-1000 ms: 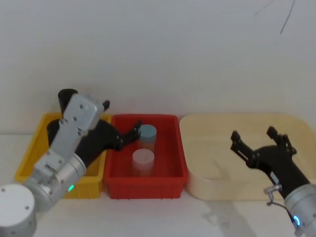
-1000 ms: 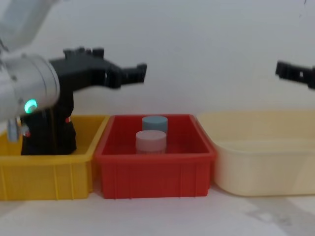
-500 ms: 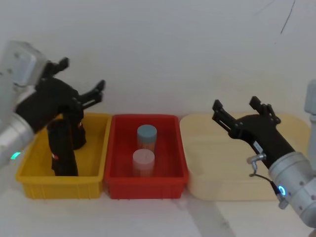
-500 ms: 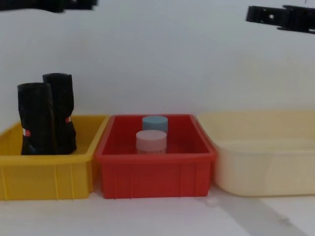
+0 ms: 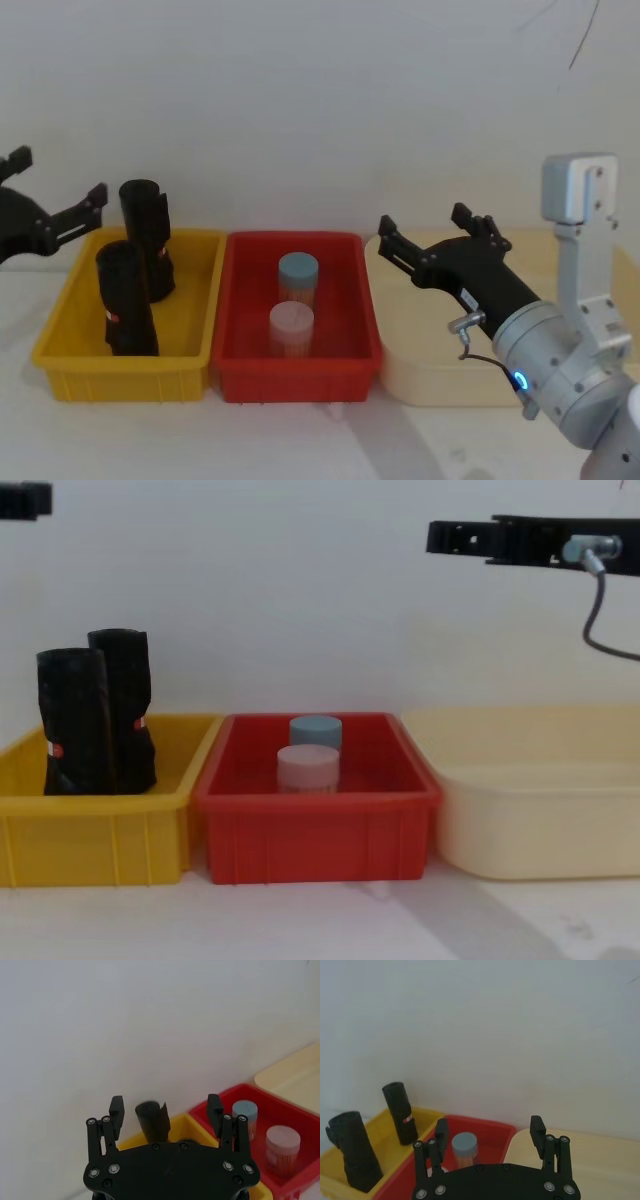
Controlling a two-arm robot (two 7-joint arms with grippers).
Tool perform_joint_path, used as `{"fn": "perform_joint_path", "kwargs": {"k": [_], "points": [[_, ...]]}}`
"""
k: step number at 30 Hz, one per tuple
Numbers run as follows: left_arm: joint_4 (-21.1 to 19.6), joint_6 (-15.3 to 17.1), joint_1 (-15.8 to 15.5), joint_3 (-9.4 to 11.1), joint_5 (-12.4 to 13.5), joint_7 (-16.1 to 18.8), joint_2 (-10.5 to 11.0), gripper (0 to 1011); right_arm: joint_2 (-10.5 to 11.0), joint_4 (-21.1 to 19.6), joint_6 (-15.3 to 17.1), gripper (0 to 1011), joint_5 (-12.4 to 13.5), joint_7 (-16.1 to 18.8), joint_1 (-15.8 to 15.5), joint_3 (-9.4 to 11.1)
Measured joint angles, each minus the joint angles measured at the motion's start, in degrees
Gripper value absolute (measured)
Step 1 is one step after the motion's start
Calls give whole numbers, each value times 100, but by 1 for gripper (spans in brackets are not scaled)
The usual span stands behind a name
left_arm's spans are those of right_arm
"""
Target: Pick up the garbage bag with the one hand and transfer it to the other hand.
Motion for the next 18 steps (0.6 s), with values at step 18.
{"fn": "perform_joint_path", "kwargs": {"k": [18], "points": [[761,-20,-7,123,-386,-334,-144,1000,-78,302,231,1002,-95,226,237,-201]]}}
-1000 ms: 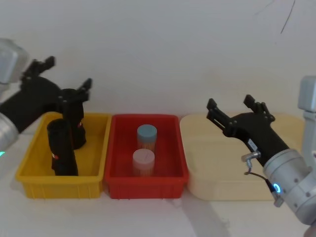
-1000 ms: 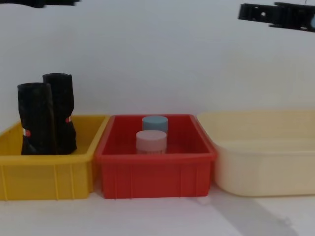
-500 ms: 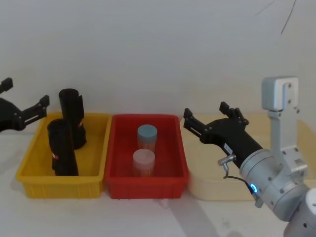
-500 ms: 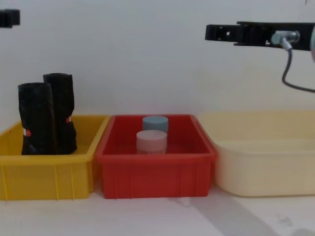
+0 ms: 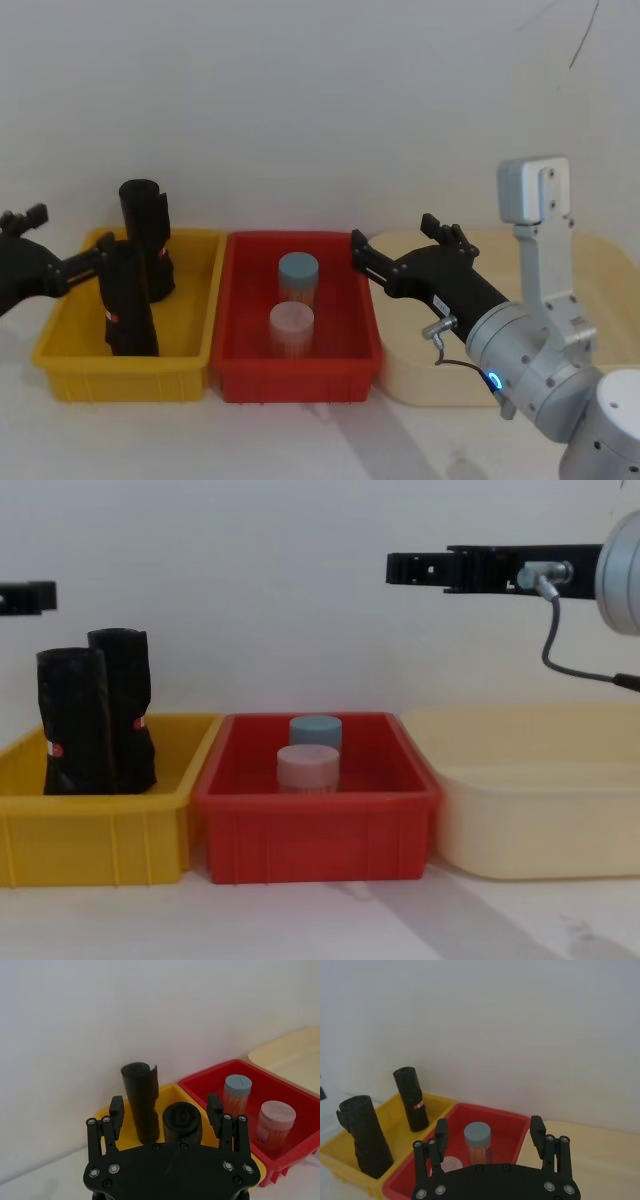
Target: Pick up the garbage bag with the one hand and transfer it to the other hand.
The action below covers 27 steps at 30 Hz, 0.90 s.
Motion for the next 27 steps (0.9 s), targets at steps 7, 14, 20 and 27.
{"fn": "perform_joint_path", "kwargs": {"k": [7,14,20,27], "points": [[316,1,-217,272,10,-60,-85,1000,-34,101,27,1002,9,107,66,-23],[625,52,-447,516,132,-68,-141,1001,-81,264,40,1002,31,230,149,-35],[987,85,-709,739,280,-101,-206,1000,-116,412,43,1001,41,316,213,-36],[1339,66,-959,921,343,-298,-261,1000,-141,526,31,1002,42,392,260,-33]]}}
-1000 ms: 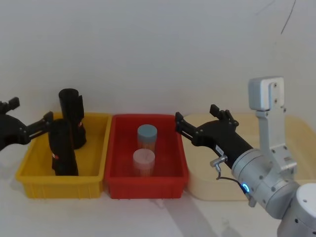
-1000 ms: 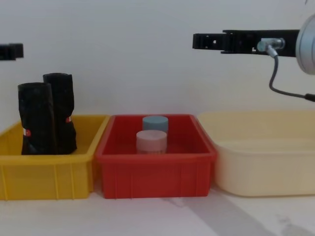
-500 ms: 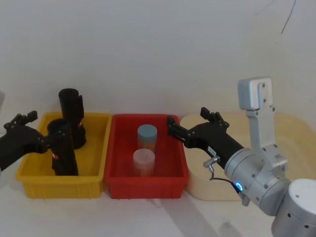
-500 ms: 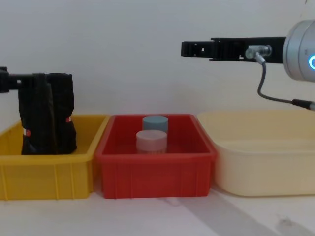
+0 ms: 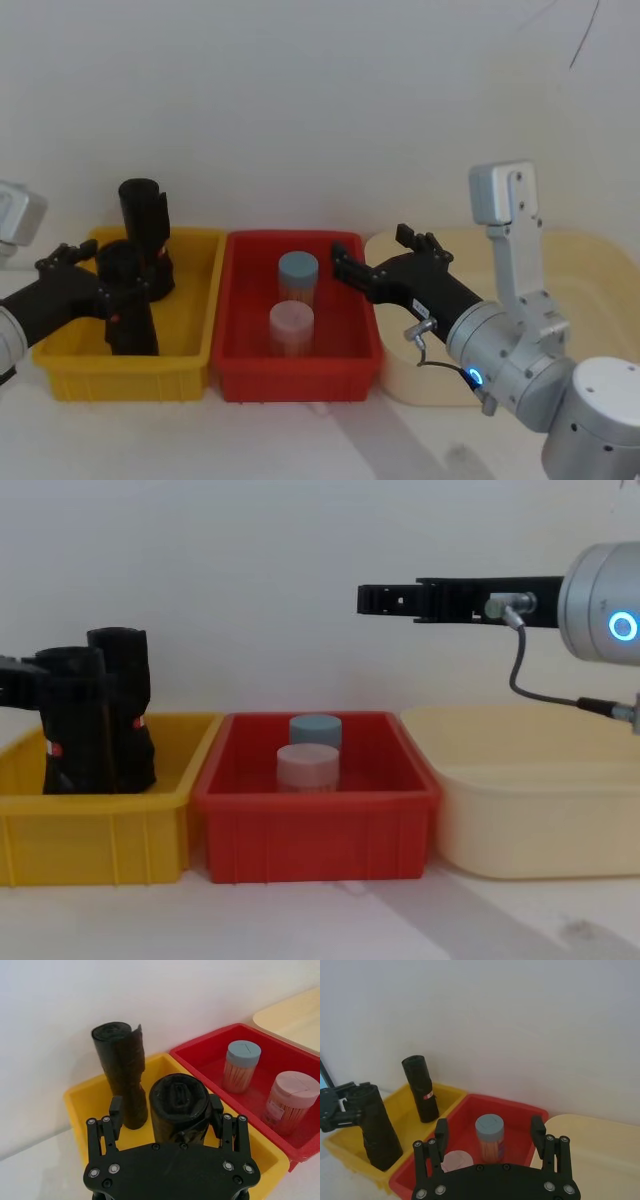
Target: Pick up the garbage bag with the one hand and transfer it to the other hand.
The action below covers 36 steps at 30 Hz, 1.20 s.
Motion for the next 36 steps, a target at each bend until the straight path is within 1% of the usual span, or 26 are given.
{"fn": "perform_joint_path", "kwargs": {"k": [5,8,13,20,25,36], "points": [[246,-44,-173,122,7,-154,-37,1001,-2,74,-5,1002,0,98,40,-12],[320,-59,-221,159,9,-200,-49,1001,7,135,14,1002,8,176,72,-40],[450,-82,-313,229,12,-285,-70,1001,3,271,120,1002,55,296,150,-106],[553,-101,-383,281,16,-350,-86,1001,-72,520,298,1002,129,420,304,-236],[596,-108,-414,301,18,-377,-92,1001,-118,719,367,1002,150,476,412,-331],[653,-118,-456,330,18,-415,-100,1000,-175,1187,376,1001,115,581,652,-509]]}}
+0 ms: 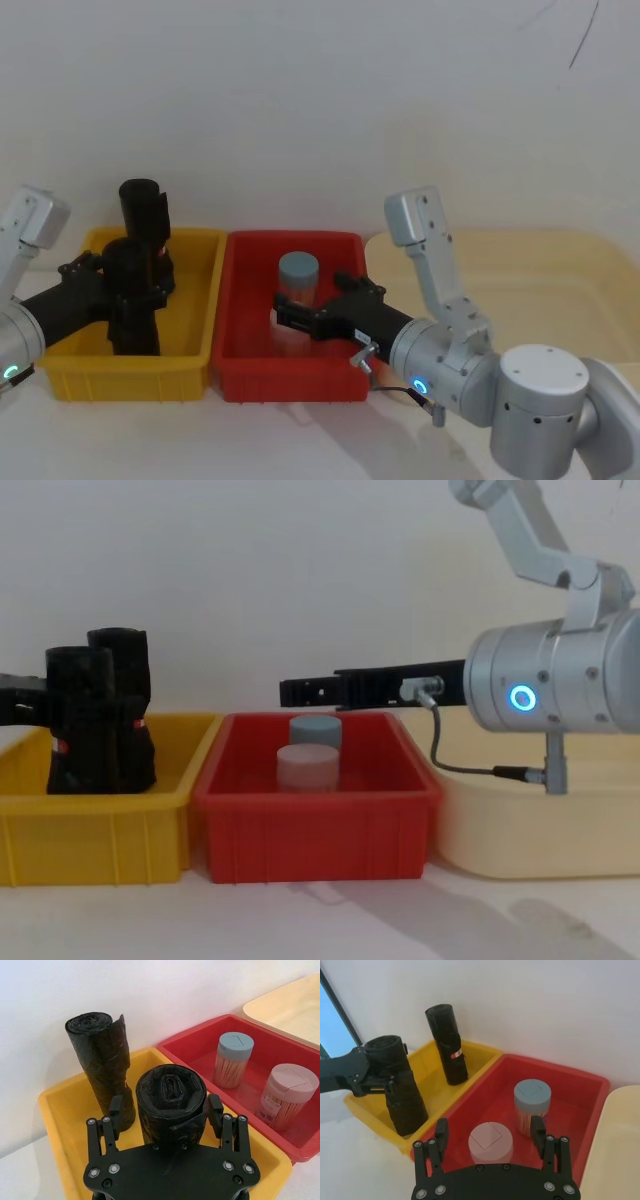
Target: Pick up the garbage bag with the one hand and transfer it to the other hand.
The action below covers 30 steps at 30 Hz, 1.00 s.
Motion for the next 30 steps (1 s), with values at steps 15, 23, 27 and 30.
{"fn": "perform_joint_path", "kwargs": {"k": [15,23,27,30], "points": [[27,-4,-18,12,0,-17,-5,1000,-17,452,-174,1001,-217,154,197,-230],[31,-4,-23,17,0,-21,-5,1001,-41,663,-335,1002,-367,169,256,-324],[34,-4,-24,18,0,-22,-5,1001,-60,815,-461,1002,-463,169,295,-373],[35,-4,-25,17,0,-23,-5,1000,-79,913,-548,1002,-526,169,321,-405]]}}
